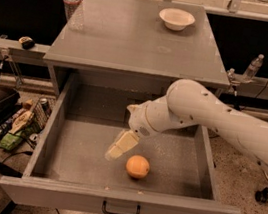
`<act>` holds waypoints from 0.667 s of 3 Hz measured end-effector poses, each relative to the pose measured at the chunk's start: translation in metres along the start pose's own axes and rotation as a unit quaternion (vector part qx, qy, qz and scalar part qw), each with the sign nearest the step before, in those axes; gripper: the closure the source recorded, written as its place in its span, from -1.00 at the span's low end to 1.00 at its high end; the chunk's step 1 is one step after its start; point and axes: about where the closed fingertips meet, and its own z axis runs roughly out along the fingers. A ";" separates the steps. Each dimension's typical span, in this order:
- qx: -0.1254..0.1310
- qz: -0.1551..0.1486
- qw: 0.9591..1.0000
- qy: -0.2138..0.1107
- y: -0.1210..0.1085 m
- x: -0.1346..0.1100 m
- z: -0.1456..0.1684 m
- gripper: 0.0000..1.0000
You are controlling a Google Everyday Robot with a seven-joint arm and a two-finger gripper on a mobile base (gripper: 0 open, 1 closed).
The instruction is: Place orange into top drawer
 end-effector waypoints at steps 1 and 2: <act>0.008 -0.049 0.998 0.027 0.010 -0.057 -0.059 -1.00; 0.023 -0.129 0.989 0.066 0.012 -0.111 -0.123 -1.00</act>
Offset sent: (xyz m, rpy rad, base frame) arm -0.0405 -0.0042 0.2579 -0.3527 -0.2367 0.3224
